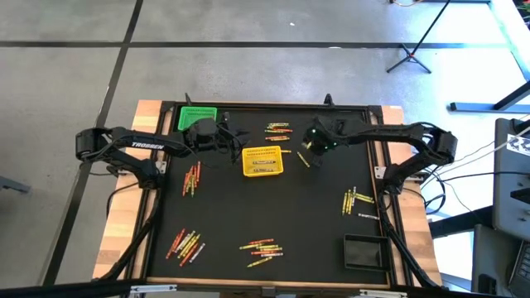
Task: Sort crayons
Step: Put the black crayon into the yellow bin
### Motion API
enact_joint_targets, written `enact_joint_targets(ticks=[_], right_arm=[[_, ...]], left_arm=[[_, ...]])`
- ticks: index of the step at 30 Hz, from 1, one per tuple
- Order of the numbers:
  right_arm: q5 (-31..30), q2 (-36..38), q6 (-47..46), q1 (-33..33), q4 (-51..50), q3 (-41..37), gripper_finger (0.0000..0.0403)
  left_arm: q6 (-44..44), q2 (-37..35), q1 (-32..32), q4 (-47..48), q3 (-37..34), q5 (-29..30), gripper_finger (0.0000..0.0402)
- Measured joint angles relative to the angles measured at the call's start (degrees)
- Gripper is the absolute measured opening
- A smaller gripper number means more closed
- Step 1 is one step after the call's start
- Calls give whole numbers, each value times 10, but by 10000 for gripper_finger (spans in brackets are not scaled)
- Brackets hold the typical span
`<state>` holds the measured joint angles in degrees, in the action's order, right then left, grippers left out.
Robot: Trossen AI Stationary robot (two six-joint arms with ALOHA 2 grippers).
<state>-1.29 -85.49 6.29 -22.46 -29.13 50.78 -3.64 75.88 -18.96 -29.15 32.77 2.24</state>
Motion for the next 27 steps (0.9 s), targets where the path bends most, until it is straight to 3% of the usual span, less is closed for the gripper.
enact_joint_targets(ticks=[14, 27], right_arm=[[26, -18, 2, 104, 232, 1, 25], [92, -104, 0, 105, 416, 2, 26]], left_arm=[[0, 0, 0, 0, 0, 0, 107], [0, 0, 0, 0, 0, 0, 107]])
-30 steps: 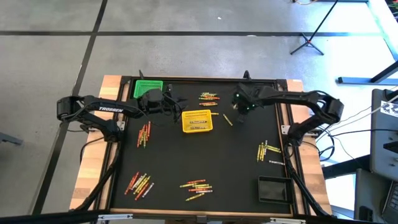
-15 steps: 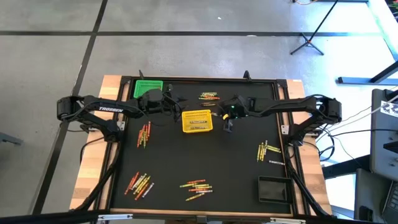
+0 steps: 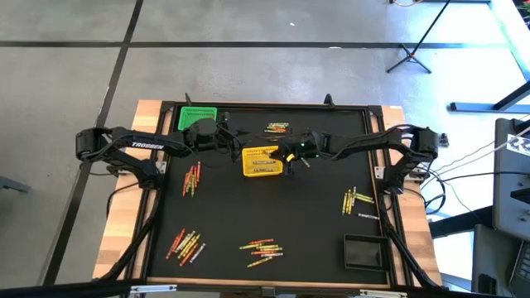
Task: Sort crayons
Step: Put the black crayon into the yellow bin, then put the green crayon into the black bin
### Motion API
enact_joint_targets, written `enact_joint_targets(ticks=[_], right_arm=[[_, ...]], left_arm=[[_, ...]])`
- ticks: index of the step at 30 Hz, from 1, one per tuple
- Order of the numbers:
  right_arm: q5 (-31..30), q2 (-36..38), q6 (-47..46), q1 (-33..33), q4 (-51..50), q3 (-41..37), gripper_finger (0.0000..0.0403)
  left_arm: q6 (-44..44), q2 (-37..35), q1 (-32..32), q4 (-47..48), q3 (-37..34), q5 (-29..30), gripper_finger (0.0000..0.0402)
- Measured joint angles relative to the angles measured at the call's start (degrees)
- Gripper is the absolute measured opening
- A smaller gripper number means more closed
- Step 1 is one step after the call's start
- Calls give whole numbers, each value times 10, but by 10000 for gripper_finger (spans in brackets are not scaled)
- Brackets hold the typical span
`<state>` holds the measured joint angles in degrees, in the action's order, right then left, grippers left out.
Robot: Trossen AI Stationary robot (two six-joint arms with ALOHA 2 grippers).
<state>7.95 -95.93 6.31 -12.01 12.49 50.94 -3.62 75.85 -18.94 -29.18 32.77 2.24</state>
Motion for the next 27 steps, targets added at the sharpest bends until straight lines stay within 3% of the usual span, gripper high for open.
enact_joint_targets(ticks=[6, 13, 19, 22, 27], right_arm=[[7, -24, 0, 1, 6, 0, 36], [7, -22, 0, 1, -1, 0, 130], [-3, 42, 1, 0, -151, 21, 180], [-11, 82, -16, 0, -226, 24, 182], [-80, 134, -52, 0, -345, 24, 173]], left_arm=[[0, 0, 0, 0, 0, 0, 107], [1, 0, 0, 0, 0, 0, 107], [1, 0, 0, 1, 0, 0, 107], [1, 0, 0, 2, 0, 0, 107], [3, 0, 0, 4, 0, 0, 107]])
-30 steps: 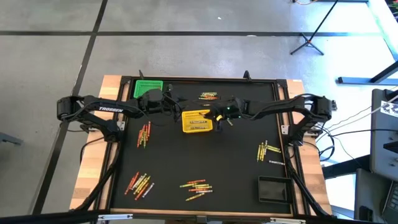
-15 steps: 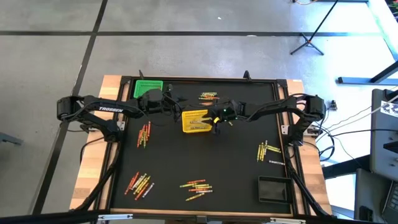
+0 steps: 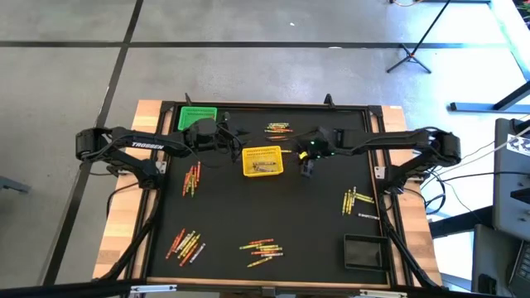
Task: Sort crayons
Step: Put the green crayon into the black bin
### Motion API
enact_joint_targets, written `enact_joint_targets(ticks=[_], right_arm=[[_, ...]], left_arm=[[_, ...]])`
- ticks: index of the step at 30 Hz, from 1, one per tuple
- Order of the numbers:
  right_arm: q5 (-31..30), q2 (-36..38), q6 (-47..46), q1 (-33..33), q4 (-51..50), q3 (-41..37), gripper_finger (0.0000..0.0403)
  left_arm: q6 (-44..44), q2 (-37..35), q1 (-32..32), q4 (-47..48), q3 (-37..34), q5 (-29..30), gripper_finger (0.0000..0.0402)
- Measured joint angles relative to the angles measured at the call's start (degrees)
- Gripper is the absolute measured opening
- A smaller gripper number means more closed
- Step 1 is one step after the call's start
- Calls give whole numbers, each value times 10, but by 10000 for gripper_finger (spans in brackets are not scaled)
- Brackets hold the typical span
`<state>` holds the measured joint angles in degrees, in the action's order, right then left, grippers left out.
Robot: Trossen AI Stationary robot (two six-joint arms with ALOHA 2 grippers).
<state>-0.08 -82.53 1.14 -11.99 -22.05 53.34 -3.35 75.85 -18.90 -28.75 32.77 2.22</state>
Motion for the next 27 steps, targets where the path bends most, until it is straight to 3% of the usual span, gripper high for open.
enact_joint_targets(ticks=[5, 12, 17, 27], right_arm=[[-52, 8, -44, 0, -67, -9, 166], [-108, -7, -112, 0, -8, -76, 165], [-110, -36, -136, 0, 69, -110, 165], [-114, -116, -144, 0, 103, -109, 165]], left_arm=[[2, 0, 5, 2, 0, 0, 107], [0, 0, 7, 0, 0, 0, 107], [0, 0, 7, -1, 0, 0, 107], [-1, 0, 7, -1, 0, 0, 107]])
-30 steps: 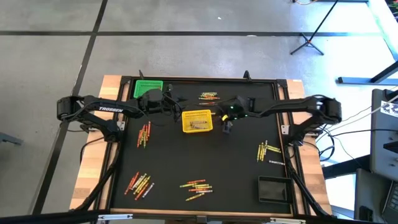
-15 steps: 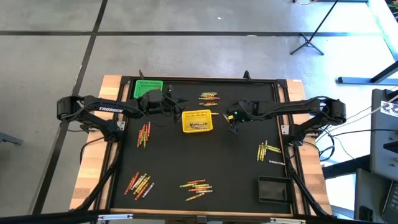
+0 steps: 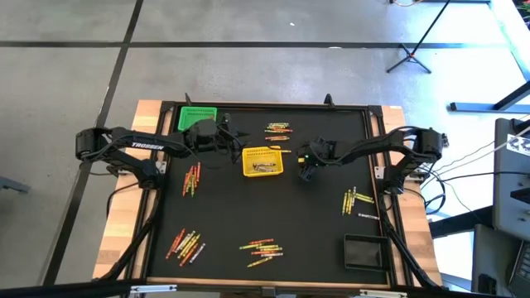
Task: Sort crayons
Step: Put the green crayon into the black bin
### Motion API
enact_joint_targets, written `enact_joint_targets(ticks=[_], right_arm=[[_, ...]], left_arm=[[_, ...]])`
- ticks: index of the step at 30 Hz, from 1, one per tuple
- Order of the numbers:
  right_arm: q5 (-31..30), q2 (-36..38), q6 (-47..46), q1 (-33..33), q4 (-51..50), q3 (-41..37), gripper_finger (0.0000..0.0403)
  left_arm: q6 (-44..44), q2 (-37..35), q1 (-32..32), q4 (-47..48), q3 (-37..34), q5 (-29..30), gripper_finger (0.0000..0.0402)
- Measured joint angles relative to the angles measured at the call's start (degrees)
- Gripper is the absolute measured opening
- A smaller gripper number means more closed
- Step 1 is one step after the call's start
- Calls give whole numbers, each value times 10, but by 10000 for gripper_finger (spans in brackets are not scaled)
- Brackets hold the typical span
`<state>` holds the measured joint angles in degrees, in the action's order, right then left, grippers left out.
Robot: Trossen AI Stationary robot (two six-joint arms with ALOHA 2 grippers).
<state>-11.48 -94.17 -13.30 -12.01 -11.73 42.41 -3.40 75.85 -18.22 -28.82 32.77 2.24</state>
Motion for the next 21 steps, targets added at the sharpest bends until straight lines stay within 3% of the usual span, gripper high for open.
enact_joint_targets(ticks=[5, 14, 21], right_arm=[[17, -9, 0, 0, 2, 1, 140], [24, -10, 34, 0, 1, 0, 16], [22, -1, 50, 0, -4, 1, 30]], left_arm=[[0, 0, 0, 0, 0, 0, 107], [0, 0, 0, 0, 0, 0, 107], [0, 0, 0, 0, 0, 0, 107]])
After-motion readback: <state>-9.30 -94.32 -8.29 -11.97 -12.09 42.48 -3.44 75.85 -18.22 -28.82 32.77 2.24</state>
